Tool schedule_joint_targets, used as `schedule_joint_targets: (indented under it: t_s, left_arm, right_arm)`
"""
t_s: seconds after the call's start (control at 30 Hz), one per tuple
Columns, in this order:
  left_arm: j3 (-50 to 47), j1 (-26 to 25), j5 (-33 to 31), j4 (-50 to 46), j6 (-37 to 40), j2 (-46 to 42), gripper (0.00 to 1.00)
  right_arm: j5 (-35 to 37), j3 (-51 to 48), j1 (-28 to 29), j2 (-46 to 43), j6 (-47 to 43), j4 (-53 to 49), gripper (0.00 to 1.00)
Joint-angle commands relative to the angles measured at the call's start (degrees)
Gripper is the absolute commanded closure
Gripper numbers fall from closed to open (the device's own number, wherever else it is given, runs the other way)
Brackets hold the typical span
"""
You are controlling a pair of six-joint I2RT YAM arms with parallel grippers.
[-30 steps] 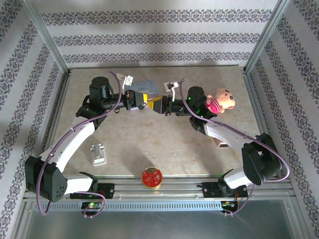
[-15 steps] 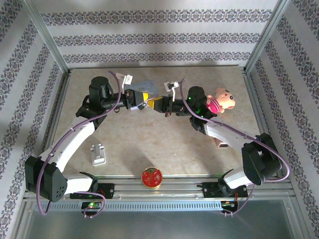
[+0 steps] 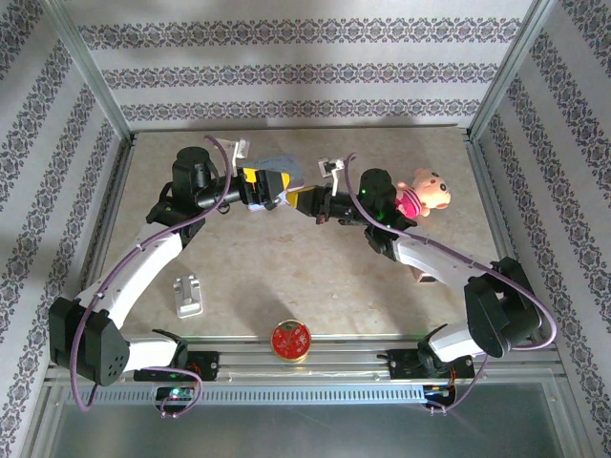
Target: Unlock the padlock with the key
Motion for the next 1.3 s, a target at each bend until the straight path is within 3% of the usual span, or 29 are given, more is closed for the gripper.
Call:
schedule_joint_targets:
  t_s: [0.0, 0.27, 0.53, 1.03, 1.27]
  left_arm:
    - [1.06, 0.28, -9.78, -4.52, 2.08, -1.78, 0.01]
    - [3.25, -1.64, -21.14, -13.61, 4.53, 1.18, 0.01]
    - [3.81, -6.75, -33.69, -19.28, 11.12, 10.33, 0.06]
    - [9.53, -11.29, -40.74, -15.90, 17.99, 32.58, 0.06]
    - [14.88, -11.38, -48.29, -16.70, 19.14, 38.92, 0.05]
  right_arm:
    - [7.63, -1.45, -0.78, -3.00, -2.53, -7.36, 1.00]
    - [21.23, -4.08, -1.10, -7.62, -5.56, -22.63, 1.00]
    - [31.49, -8.16, -3.05, -12.10, -2.84, -28.85, 1.00]
    - [36.25, -12.49, -4.66, -17.94, -0.53, -29.74, 1.00]
    - [37.98, -14.29, -4.79, -21.23, -0.16, -29.50, 1.00]
